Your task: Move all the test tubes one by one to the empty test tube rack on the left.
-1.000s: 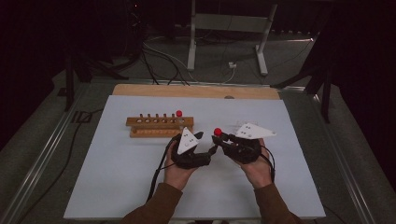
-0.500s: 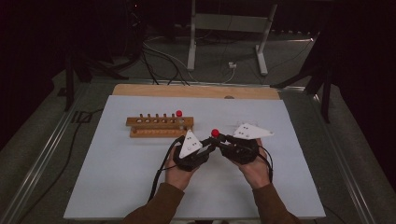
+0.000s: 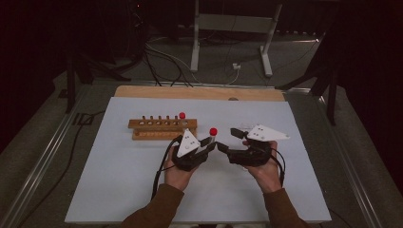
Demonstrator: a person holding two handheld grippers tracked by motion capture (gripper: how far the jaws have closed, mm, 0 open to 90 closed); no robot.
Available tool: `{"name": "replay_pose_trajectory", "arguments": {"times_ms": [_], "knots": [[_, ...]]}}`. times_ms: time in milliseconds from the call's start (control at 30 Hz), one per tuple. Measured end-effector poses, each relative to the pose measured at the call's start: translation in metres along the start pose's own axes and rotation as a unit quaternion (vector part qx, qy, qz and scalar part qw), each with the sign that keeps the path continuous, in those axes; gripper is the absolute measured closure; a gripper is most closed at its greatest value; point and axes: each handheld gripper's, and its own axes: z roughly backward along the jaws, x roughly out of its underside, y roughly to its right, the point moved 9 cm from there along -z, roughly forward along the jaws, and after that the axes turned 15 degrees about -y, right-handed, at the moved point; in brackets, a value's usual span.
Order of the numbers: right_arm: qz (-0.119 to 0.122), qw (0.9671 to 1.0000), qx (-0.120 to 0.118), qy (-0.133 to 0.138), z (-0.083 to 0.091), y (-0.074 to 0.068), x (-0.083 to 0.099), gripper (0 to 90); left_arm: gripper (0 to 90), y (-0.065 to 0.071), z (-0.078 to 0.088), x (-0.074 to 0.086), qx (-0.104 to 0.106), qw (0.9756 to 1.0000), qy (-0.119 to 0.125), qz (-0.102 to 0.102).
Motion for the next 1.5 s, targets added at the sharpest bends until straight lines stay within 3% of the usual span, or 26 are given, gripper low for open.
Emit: {"name": "replay_pose_trajectory", "arguments": {"times_ms": [267,400,967,1500], "knots": [[-0.019,0.9993,0.031,0.000,0.008,0.018,0.010,3.6,76.1,-0.013,0.007,0.001,-0.009,0.9999,0.003,0.009],[-0.022,0.9988,0.044,-0.001,0.013,0.026,0.017,0.8,76.1,-0.020,0.012,0.001,-0.013,0.9998,0.006,0.014],[-0.050,0.9958,0.076,0.001,0.039,0.062,0.043,0.0,75.9,-0.056,0.034,0.006,-0.037,0.9982,0.024,0.040],[-0.069,0.9941,0.083,0.011,0.045,0.073,0.057,0.0,75.8,-0.086,0.042,0.005,-0.070,0.9958,0.029,0.051]]}}
